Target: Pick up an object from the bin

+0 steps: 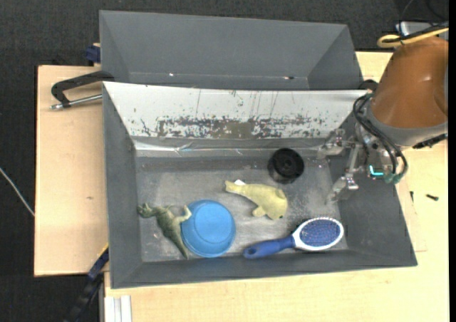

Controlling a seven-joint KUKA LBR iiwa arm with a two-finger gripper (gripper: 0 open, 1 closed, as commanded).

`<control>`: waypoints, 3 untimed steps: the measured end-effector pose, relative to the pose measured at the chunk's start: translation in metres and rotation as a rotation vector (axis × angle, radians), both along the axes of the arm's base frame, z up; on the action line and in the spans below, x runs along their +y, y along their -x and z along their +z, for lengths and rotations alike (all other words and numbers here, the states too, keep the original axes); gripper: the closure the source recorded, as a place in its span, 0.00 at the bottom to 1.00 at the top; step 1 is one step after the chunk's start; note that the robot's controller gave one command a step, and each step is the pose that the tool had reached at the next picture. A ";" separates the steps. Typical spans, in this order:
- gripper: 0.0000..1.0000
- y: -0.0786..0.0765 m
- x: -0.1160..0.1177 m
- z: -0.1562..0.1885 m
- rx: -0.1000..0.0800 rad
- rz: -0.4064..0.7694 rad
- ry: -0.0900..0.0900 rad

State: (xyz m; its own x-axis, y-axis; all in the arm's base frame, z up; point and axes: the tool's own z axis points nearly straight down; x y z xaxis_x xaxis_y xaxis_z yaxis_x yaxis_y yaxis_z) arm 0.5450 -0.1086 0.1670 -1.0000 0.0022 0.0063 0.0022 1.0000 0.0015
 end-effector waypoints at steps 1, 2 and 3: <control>0.00 0.013 0.105 -0.094 -0.011 0.289 0.001; 0.00 0.023 0.125 -0.065 -0.013 0.082 -0.001; 0.00 0.024 0.119 -0.054 -0.013 -0.160 0.001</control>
Offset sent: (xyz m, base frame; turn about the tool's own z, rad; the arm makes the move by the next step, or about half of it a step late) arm -0.0148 0.1032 -0.0970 -0.2882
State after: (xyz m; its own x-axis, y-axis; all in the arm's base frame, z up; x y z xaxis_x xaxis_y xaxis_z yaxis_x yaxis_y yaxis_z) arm 0.5207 0.0109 0.1134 -0.9869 0.1615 -0.0065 0.1615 0.9869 0.0020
